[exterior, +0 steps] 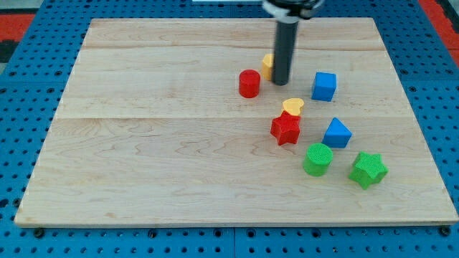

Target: Place the blue cube towards the right side of the blue triangle

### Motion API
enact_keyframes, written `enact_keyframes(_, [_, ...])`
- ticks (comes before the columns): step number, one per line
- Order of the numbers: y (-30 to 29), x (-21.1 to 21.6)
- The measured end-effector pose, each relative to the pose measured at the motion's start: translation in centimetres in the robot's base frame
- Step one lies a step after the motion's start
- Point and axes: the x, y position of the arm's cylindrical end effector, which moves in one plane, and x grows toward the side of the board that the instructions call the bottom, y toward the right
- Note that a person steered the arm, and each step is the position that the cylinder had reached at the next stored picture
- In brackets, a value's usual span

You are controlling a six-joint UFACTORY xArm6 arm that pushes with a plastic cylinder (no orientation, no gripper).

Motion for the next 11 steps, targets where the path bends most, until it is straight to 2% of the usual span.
enact_keyframes(1, [5.6,-0.4])
enact_keyframes(3, [3.3,7.4])
enact_keyframes(4, [3.5,3.5])
enact_keyframes(6, [5.9,7.9])
enact_keyframes(7, [3.9,6.6])
enact_keyframes(8, [7.4,4.6])
enact_keyframes(9, [6.7,7.1])
enact_keyframes(10, [3.2,8.7])
enact_keyframes(11, [2.8,2.0])
